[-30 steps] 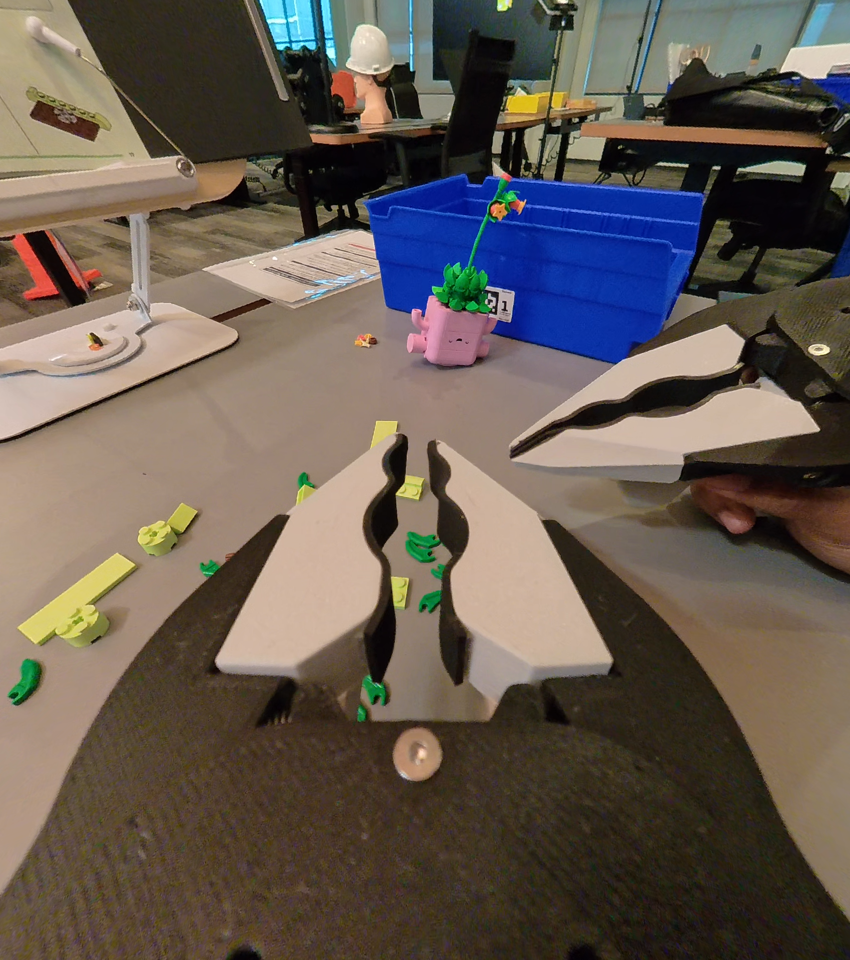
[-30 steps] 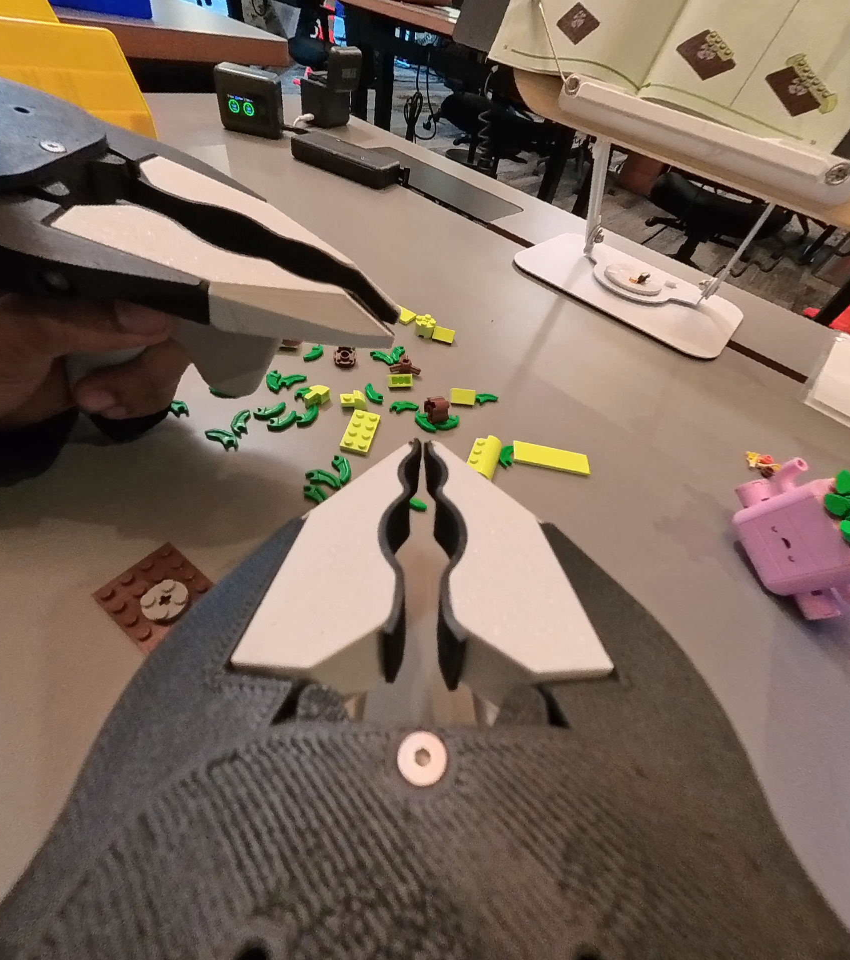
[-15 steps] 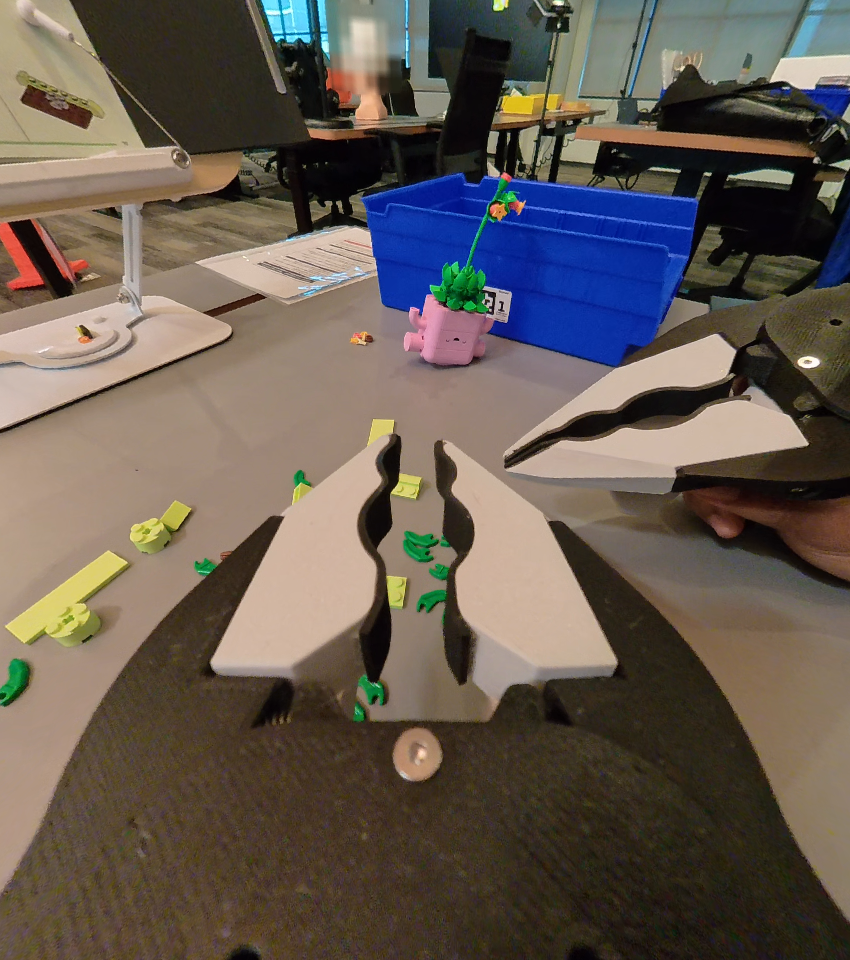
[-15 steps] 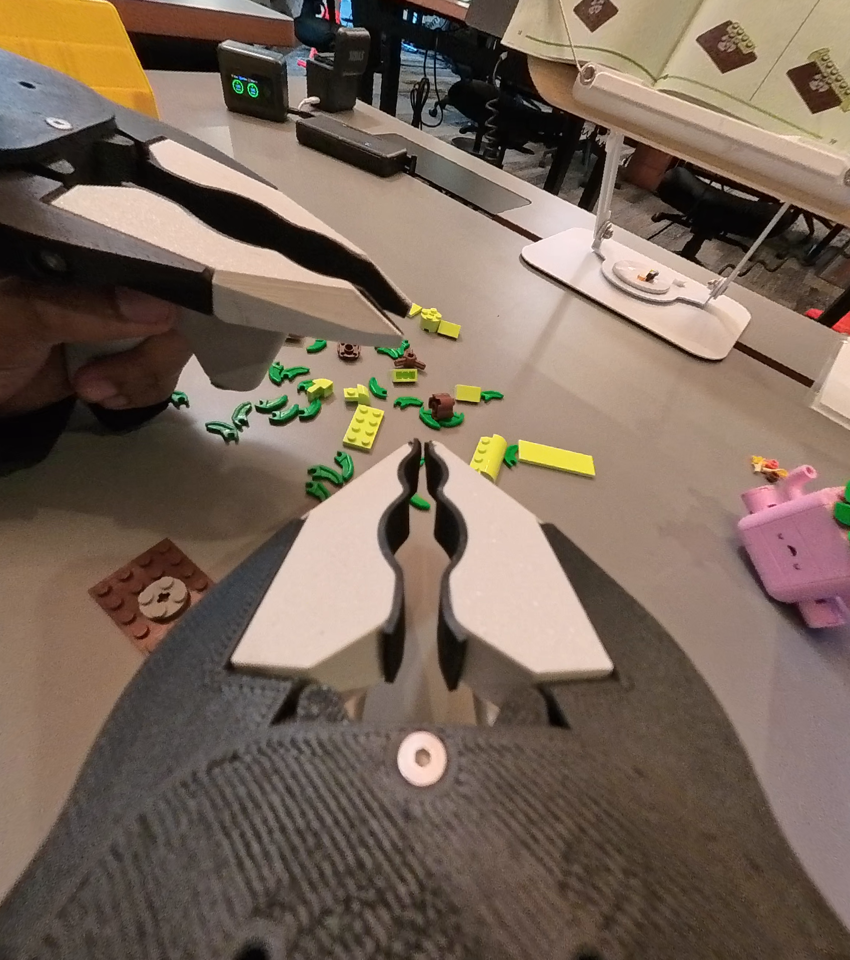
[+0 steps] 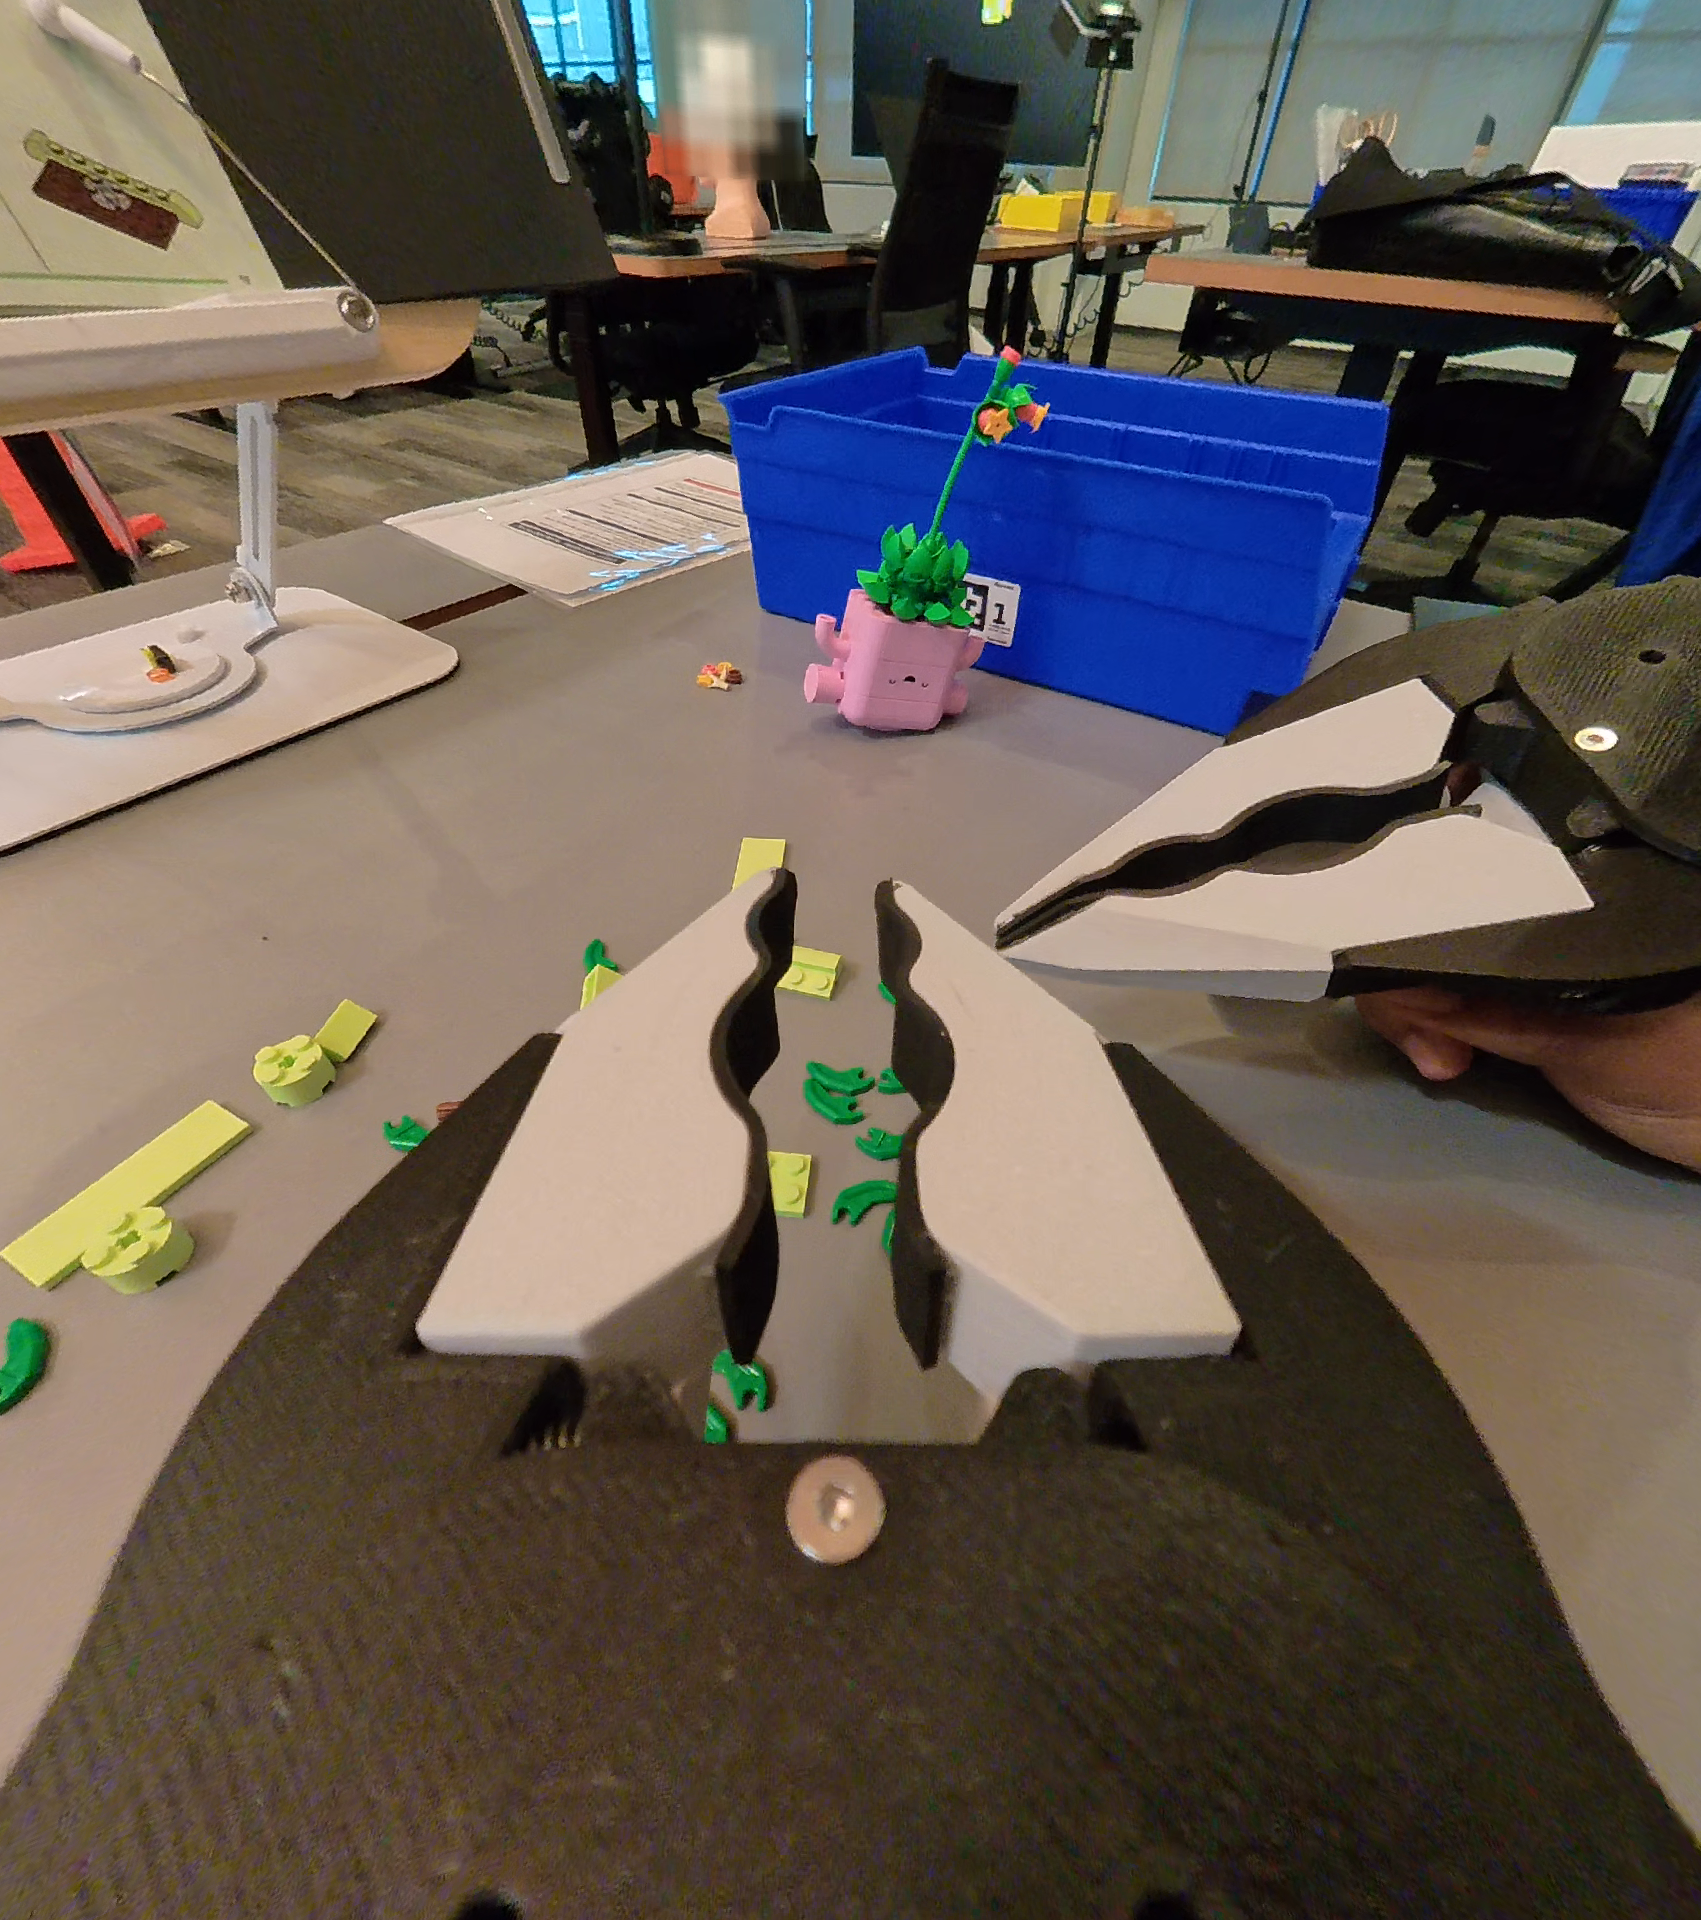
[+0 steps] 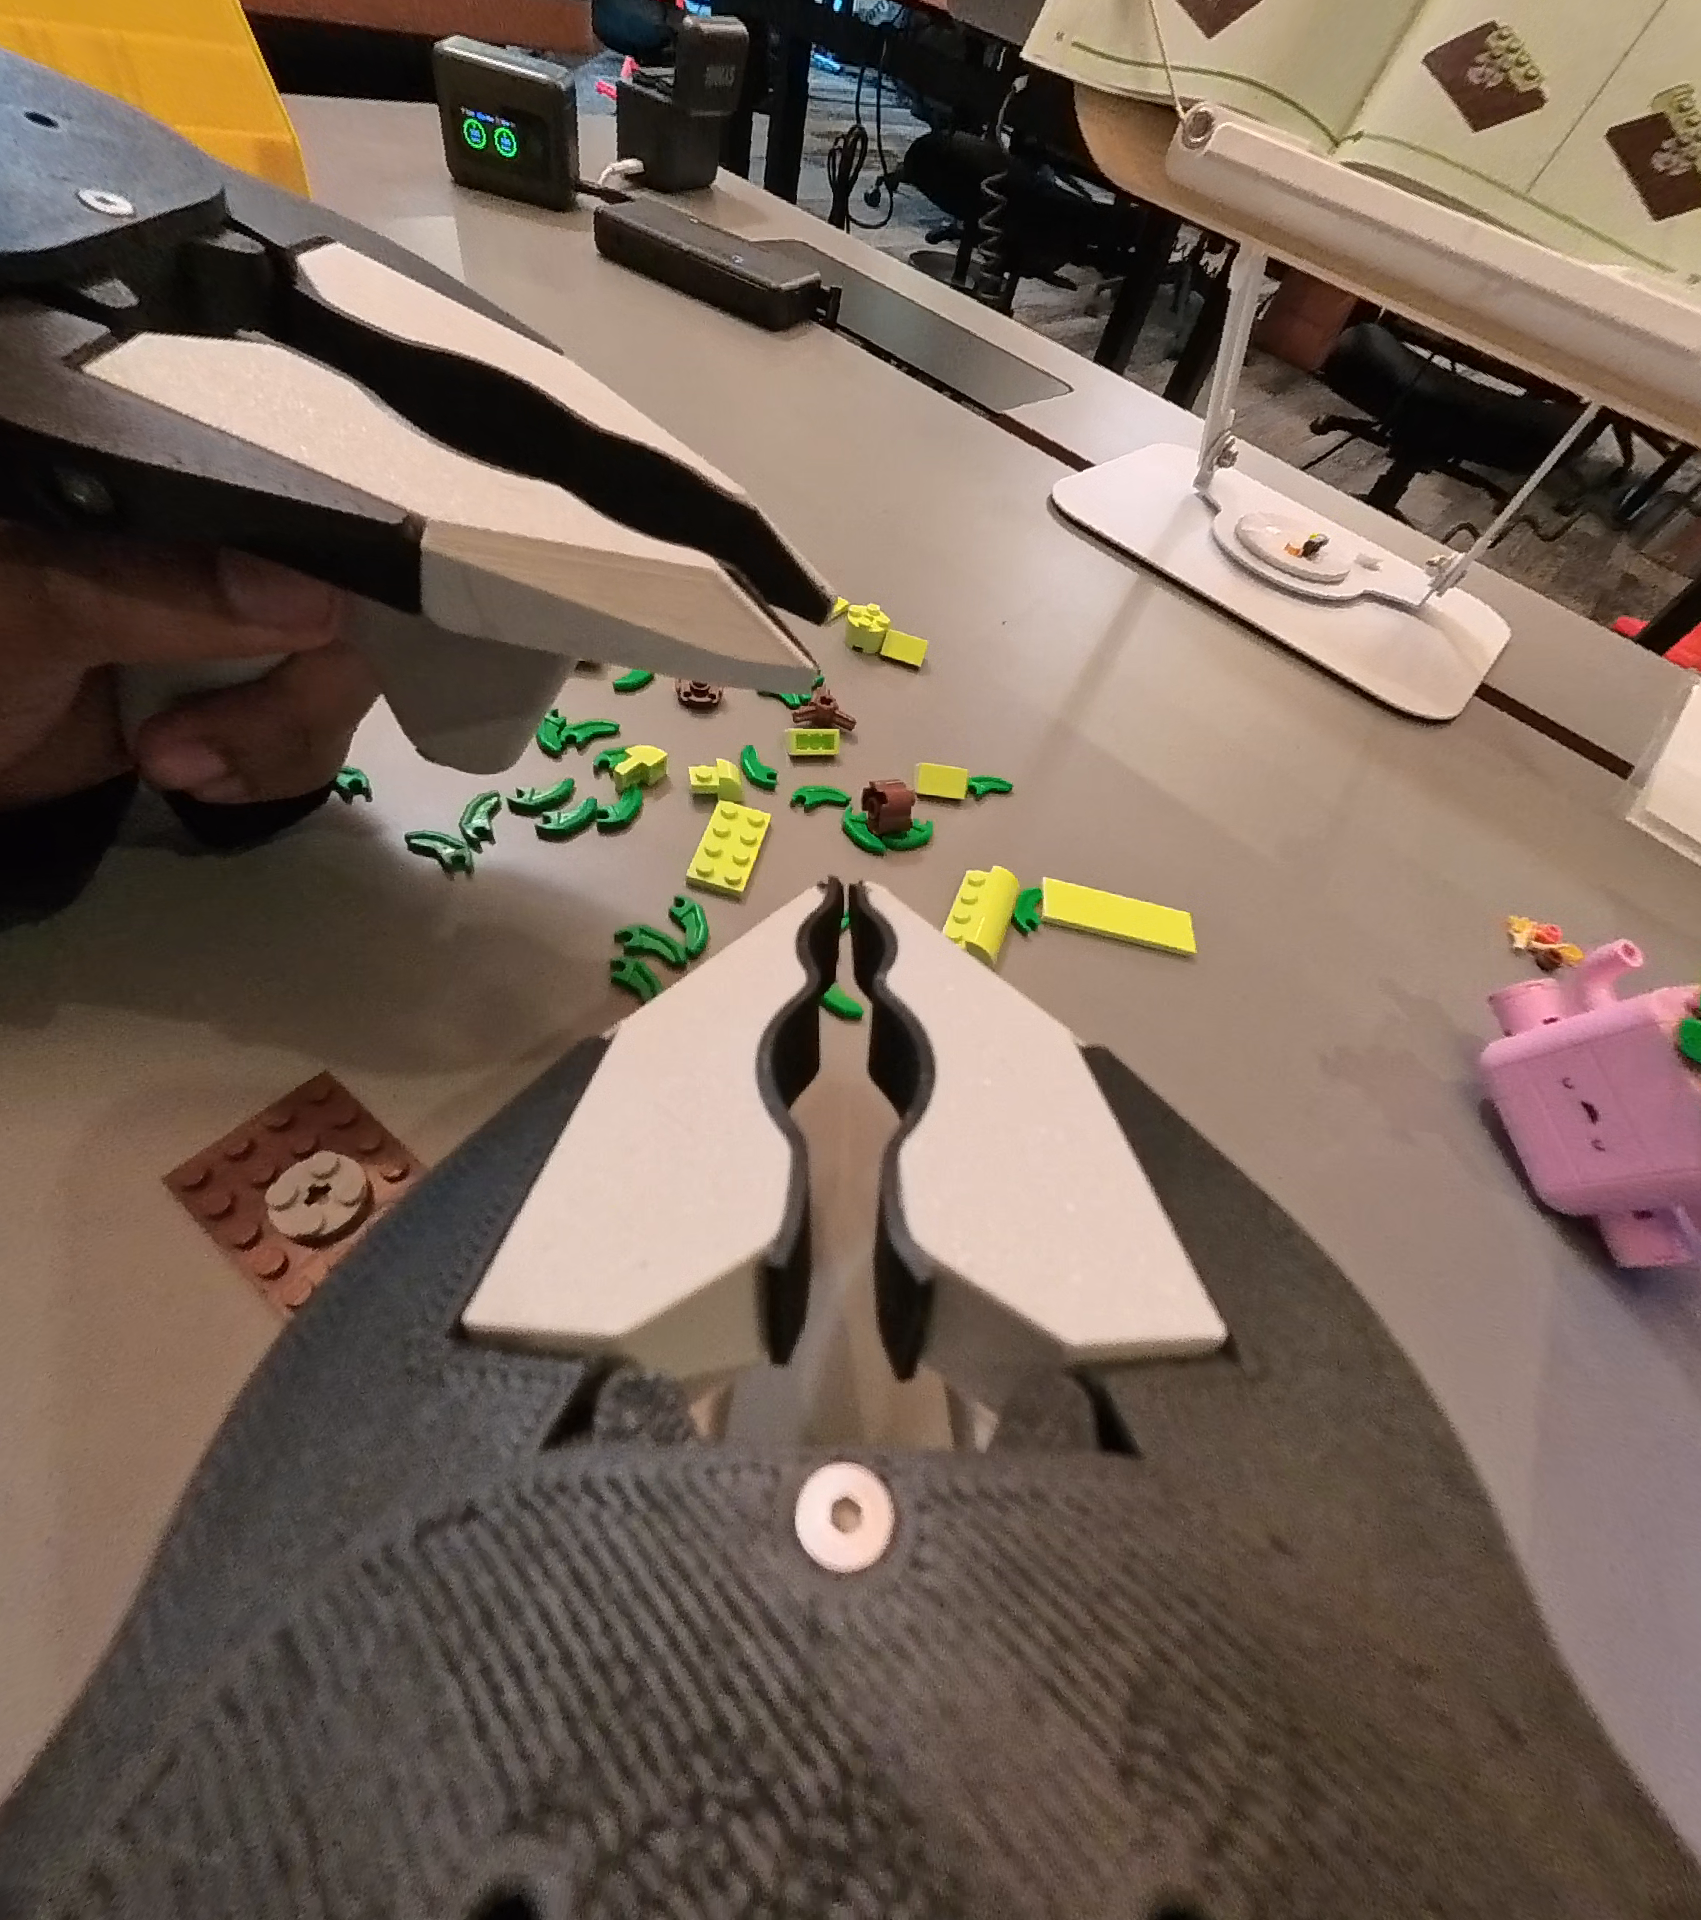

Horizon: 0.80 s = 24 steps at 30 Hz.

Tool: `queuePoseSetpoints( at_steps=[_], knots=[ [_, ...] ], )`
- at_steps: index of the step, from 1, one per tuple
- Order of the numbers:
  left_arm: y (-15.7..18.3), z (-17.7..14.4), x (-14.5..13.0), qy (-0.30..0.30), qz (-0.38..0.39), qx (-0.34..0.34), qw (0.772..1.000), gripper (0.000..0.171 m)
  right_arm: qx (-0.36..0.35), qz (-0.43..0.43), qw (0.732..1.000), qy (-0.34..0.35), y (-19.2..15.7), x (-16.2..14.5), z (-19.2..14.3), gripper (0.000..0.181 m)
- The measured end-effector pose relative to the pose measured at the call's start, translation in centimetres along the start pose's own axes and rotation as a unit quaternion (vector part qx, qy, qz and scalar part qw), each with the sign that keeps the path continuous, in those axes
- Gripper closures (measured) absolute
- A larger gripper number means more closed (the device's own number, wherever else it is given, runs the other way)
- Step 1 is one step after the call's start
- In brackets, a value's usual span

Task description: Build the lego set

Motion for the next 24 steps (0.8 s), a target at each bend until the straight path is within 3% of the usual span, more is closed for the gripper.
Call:
queuePoseSetpoints(
  at_steps=[8, 13, 24],
  knots=[
    [-0.03, 0.02, -0.01, -0.001, -0.002, -0.001, 1.000, 0.159, 0.000, -0.002, 1.000, 0.000, -0.05, 0.00, 0.01, 0.181],
    [-0.23, 0.16, -0.16, -0.011, -0.004, 0.010, 1.000, 0.168, -0.001, 0.001, 1.000, 0.003, 0.01, 0.05, -0.05, 0.181],
    [-0.19, 0.12, -0.14, -0.009, -0.004, 0.007, 1.000, 0.159, -0.001, 0.001, 1.000, 0.003, 0.03, 0.06, -0.06, 0.181]
  ],
)
Point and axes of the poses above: each gripper's, where its closed fingertips meet, z out along the fingers, x out of its top, y = z × x across the jaws, the point moved 5 cm from there along -z, back along the fingers, and after that the axes turned 11 degrees about z, right-handed, at the moved point
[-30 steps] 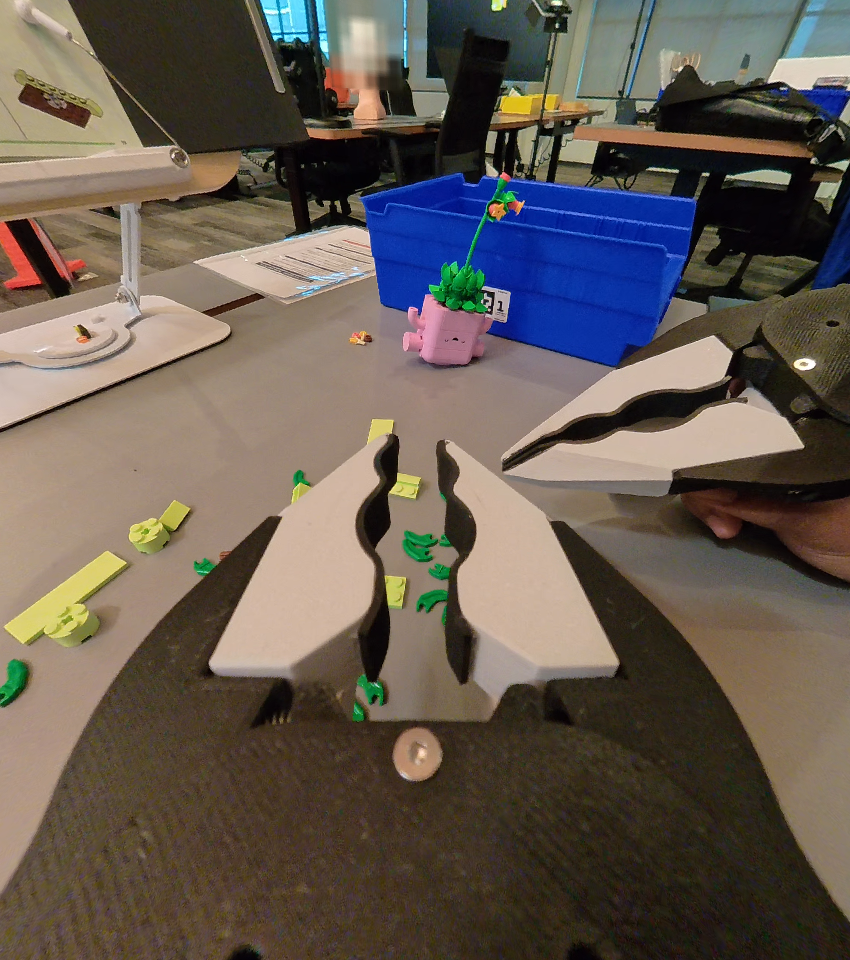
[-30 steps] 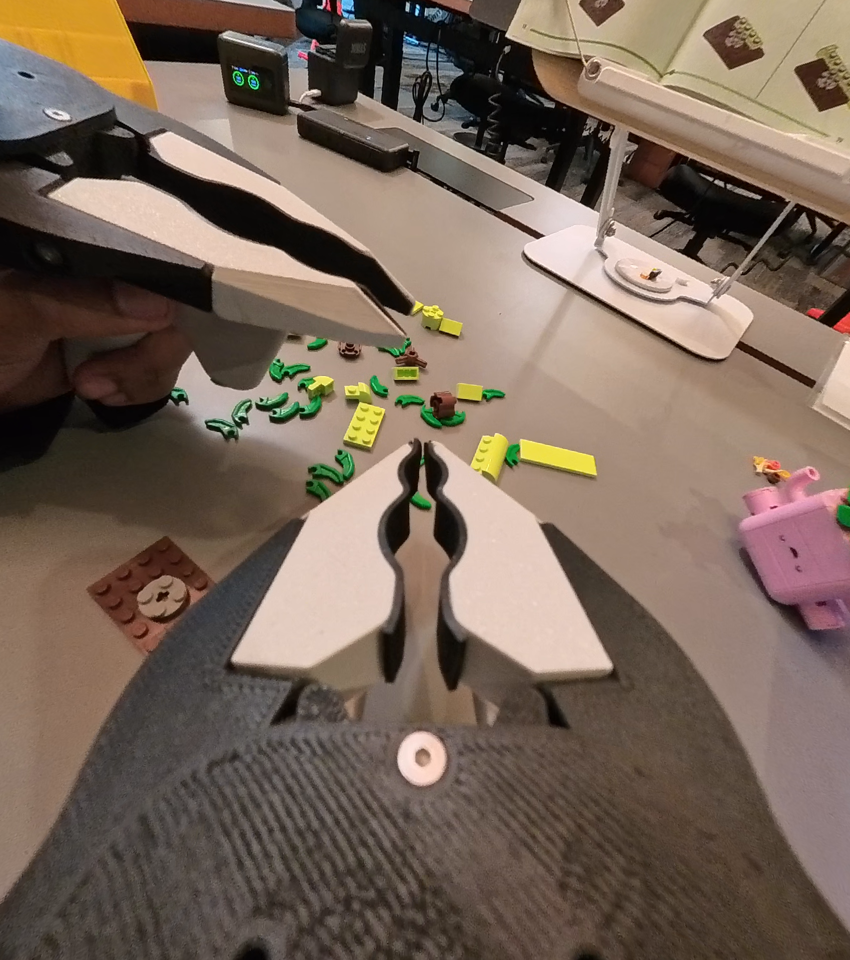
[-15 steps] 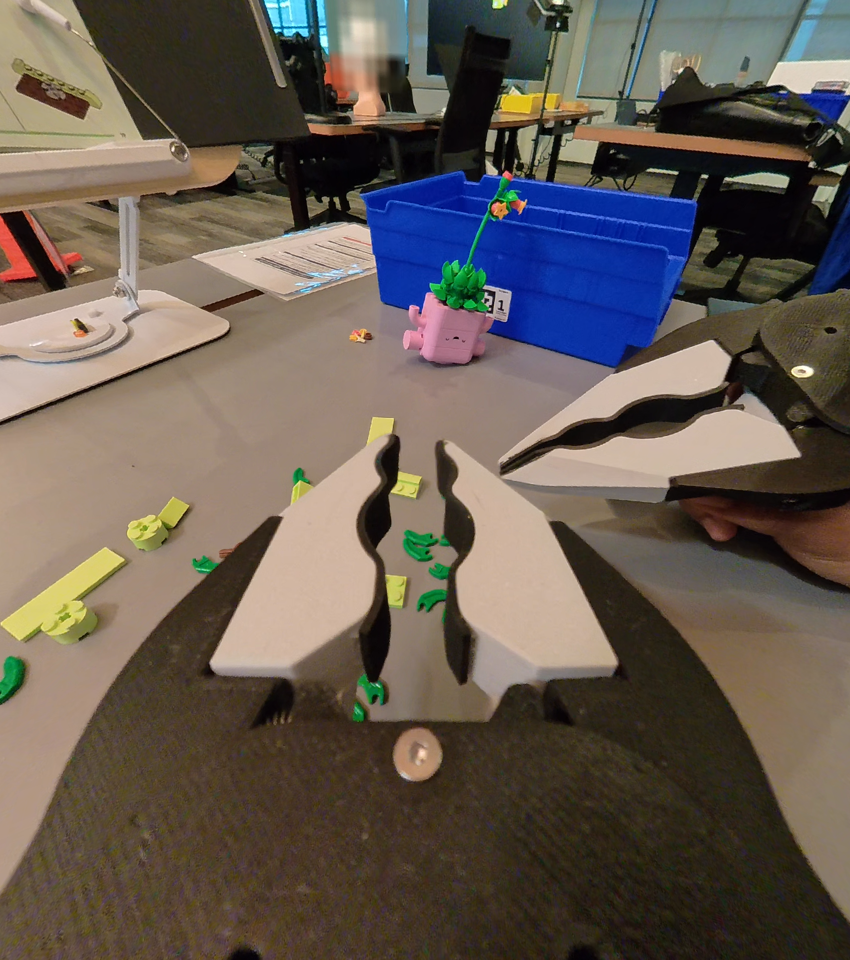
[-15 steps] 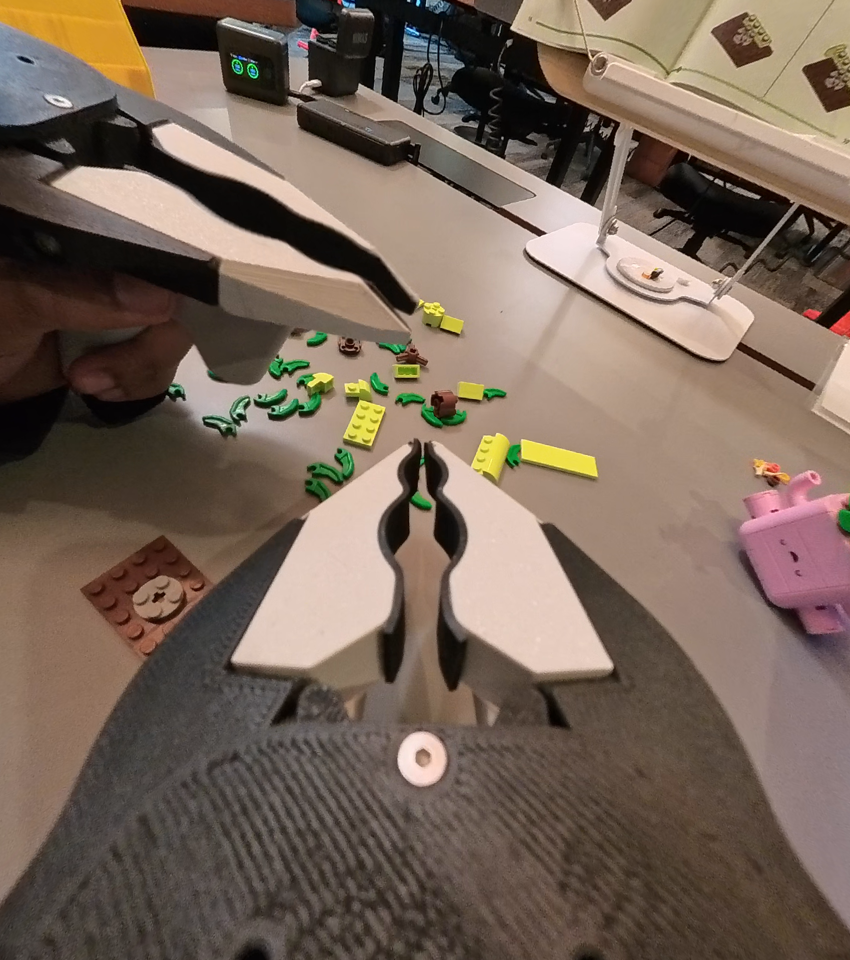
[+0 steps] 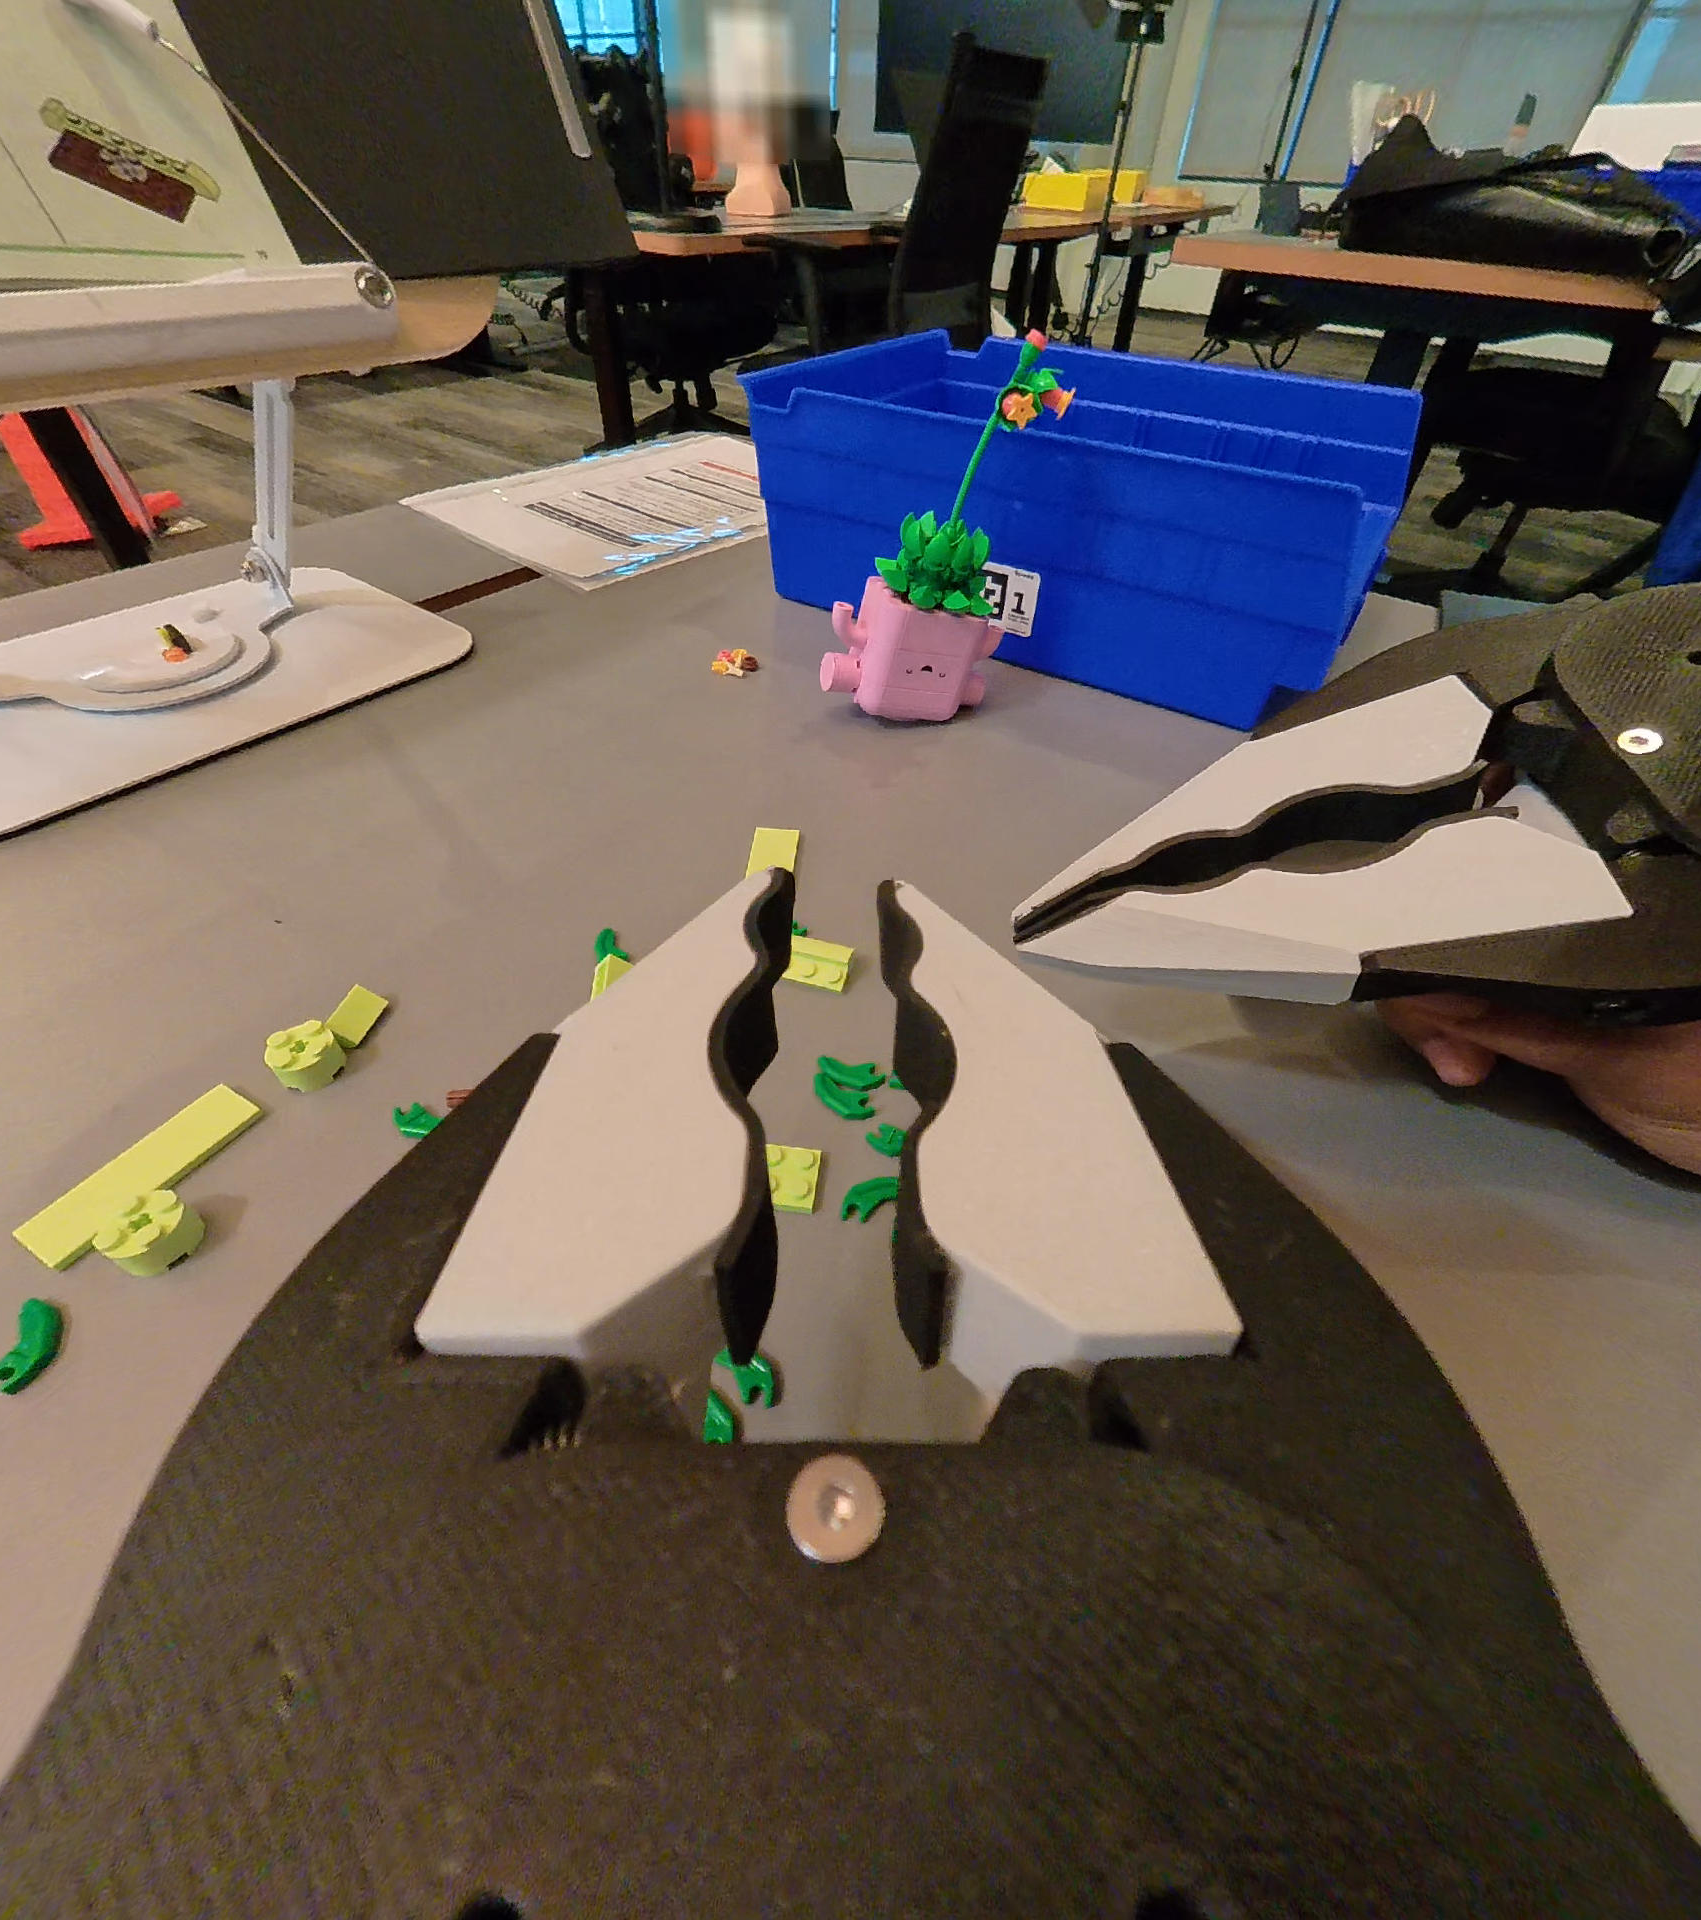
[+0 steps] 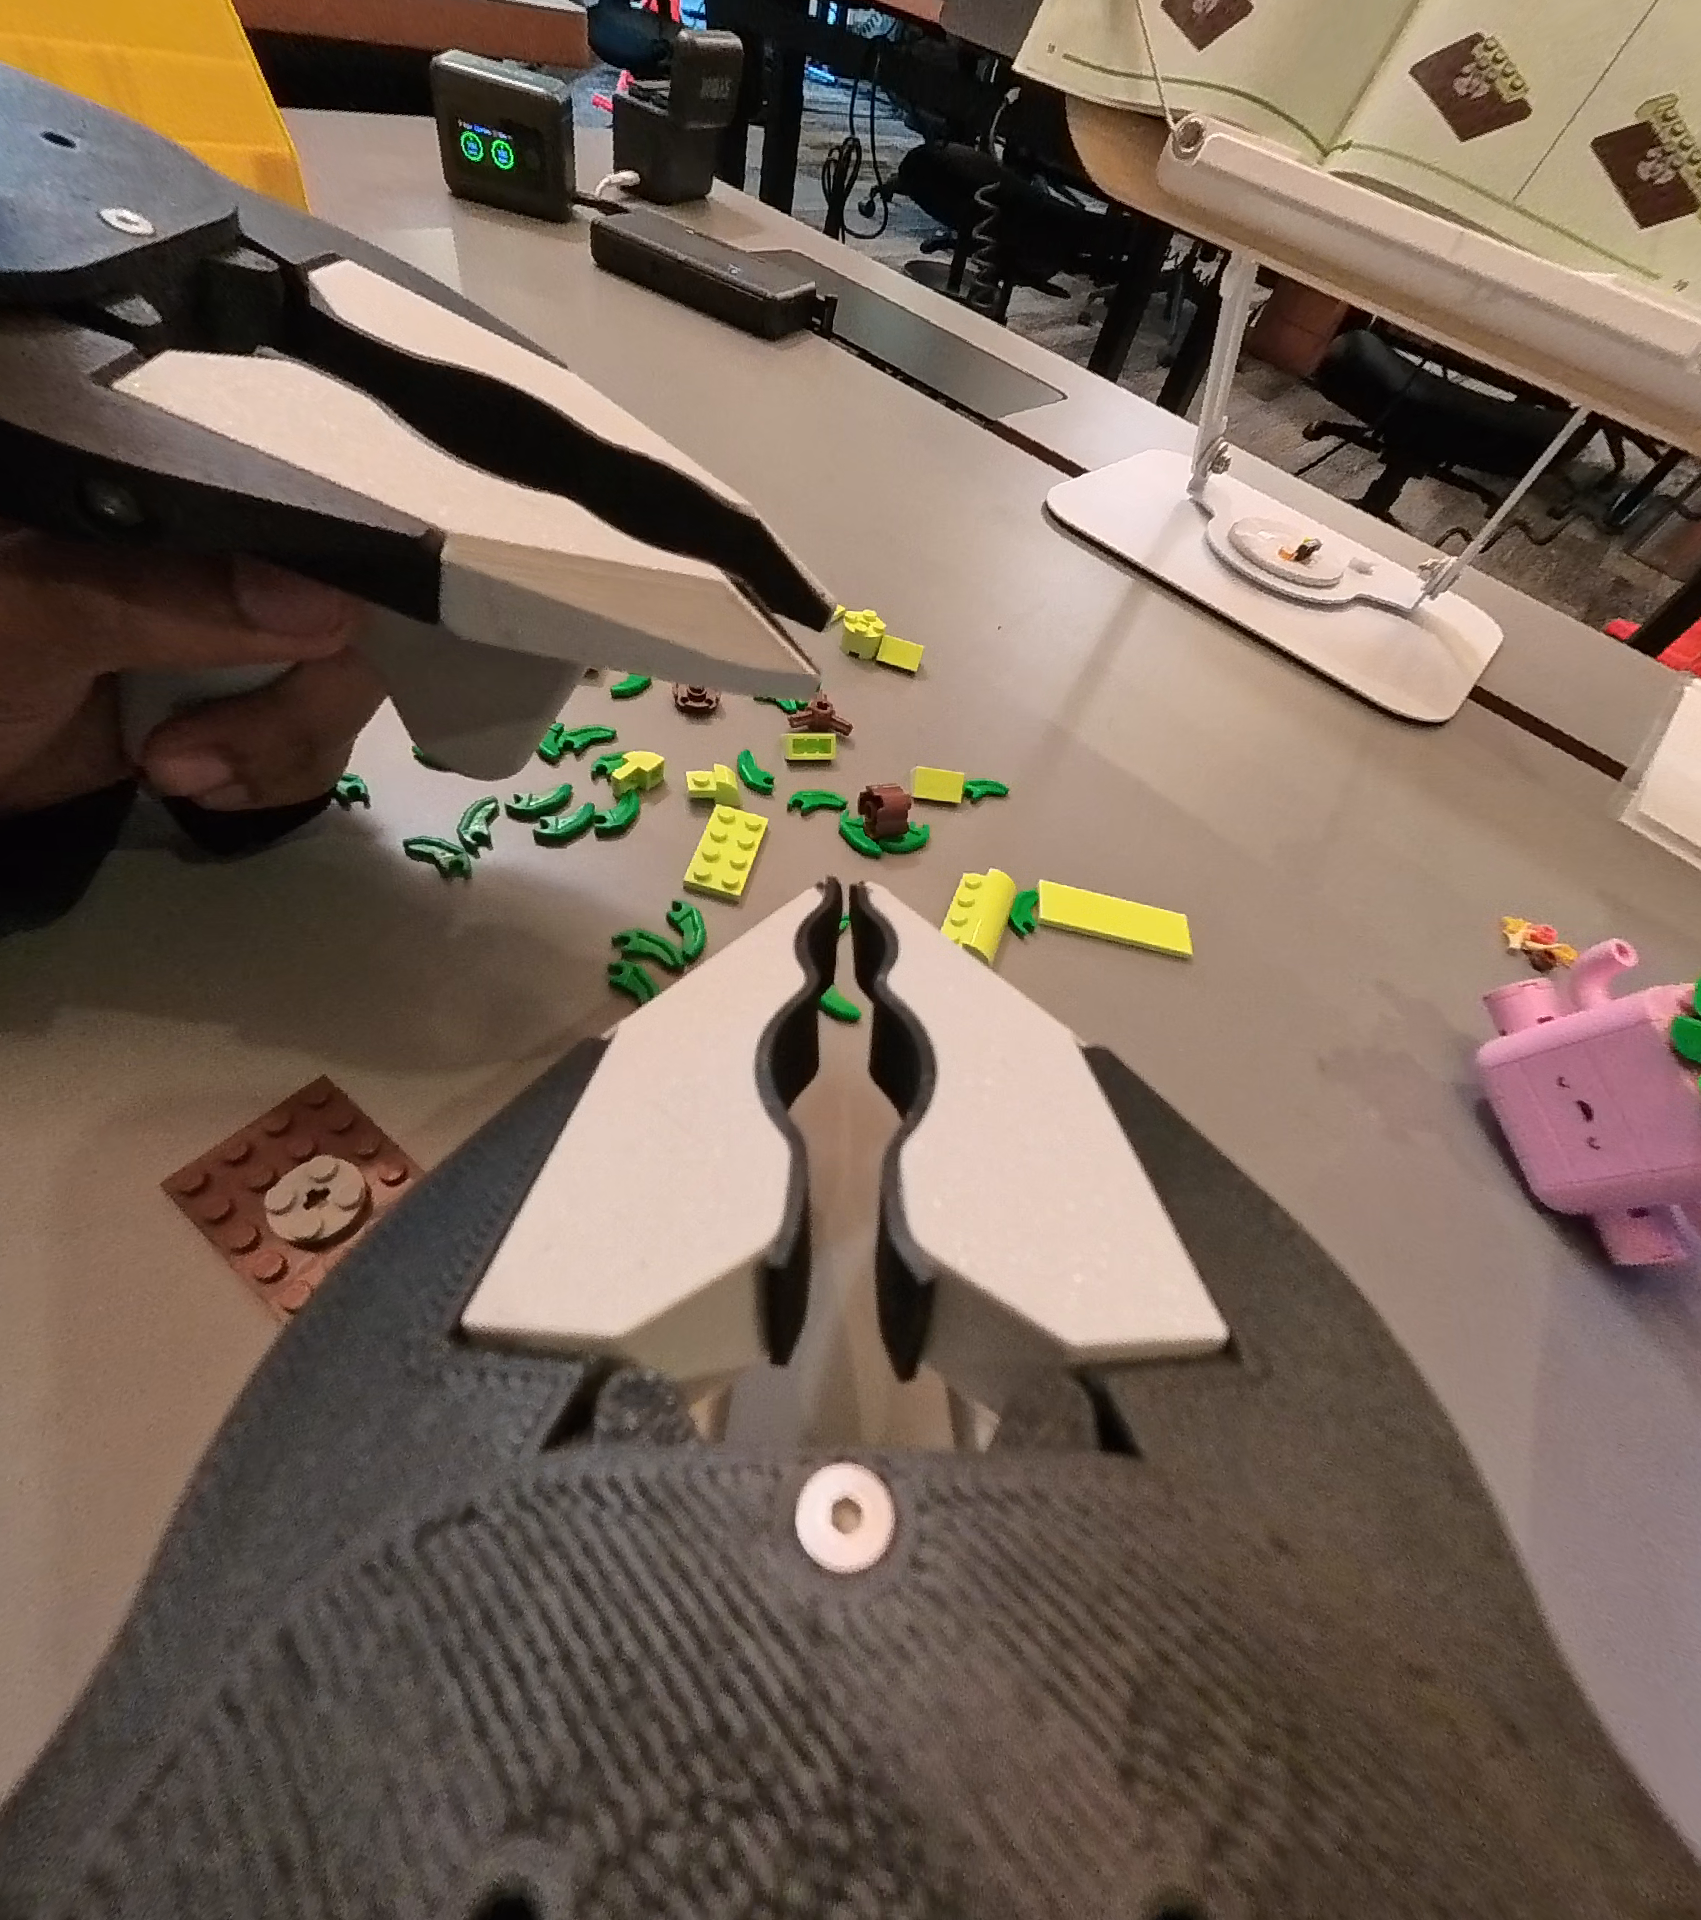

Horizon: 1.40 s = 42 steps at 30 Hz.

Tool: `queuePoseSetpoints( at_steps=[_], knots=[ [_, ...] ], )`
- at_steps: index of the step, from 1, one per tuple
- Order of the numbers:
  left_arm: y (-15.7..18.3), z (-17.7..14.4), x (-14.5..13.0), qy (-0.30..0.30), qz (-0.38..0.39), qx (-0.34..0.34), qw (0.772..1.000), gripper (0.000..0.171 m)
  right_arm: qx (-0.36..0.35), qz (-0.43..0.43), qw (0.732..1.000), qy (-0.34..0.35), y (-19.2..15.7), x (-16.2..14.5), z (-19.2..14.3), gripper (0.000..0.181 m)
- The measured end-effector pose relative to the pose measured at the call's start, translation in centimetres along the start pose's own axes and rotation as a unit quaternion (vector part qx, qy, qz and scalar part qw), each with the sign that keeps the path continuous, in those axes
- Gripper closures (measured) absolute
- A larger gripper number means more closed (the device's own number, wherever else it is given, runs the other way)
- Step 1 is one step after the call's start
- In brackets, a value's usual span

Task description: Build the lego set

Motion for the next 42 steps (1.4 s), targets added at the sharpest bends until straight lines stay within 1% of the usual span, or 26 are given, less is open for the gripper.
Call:
queuePoseSetpoints(
  at_steps=[7, 19, 24, 35, 39, 42],
  knots=[
    [0.5, 0.1, 0.1, -0.001, 0.019, -0.010, 1.000, 0.155, 0.001, 0.000, 1.000, 0.001, 0.0, 0.0, 0.0, 0.181],
    [2.6, 0.5, -0.1, -0.021, 0.107, -0.017, 0.994, 0.156, 0.000, 0.001, 1.000, 0.007, 0.1, 0.1, -0.1, 0.181],
    [3.1, 0.7, -0.2, -0.030, 0.130, -0.020, 0.991, 0.157, 0.001, 0.002, 1.000, 0.005, 0.1, 0.1, 0.1, 0.181],
    [3.4, 0.8, -0.3, -0.033, 0.139, -0.021, 0.989, 0.159, -0.001, 0.004, 1.000, 0.004, 0.2, 0.2, 0.2, 0.181],
    [3.0, 0.6, -0.1, -0.024, 0.135, -0.001, 0.991, 0.160, -0.004, 0.009, 1.000, 0.012, 0.4, 0.3, 0.1, 0.181],
    [2.7, 0.0, 0.5, 0.008, 0.131, 0.024, 0.991, 0.171, -0.005, 0.018, 1.000, 0.022, 0.6, 0.5, -0.1, 0.181]
  ],
)
Point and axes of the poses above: each gripper's, where its closed fingertips meet, z out along the fingers, x out of its top, y = z × x across the jaws, the point moved 5 cm from there along -z, back along the fingers, and after that the axes turned 11 degrees about z, right-handed, at the moved point
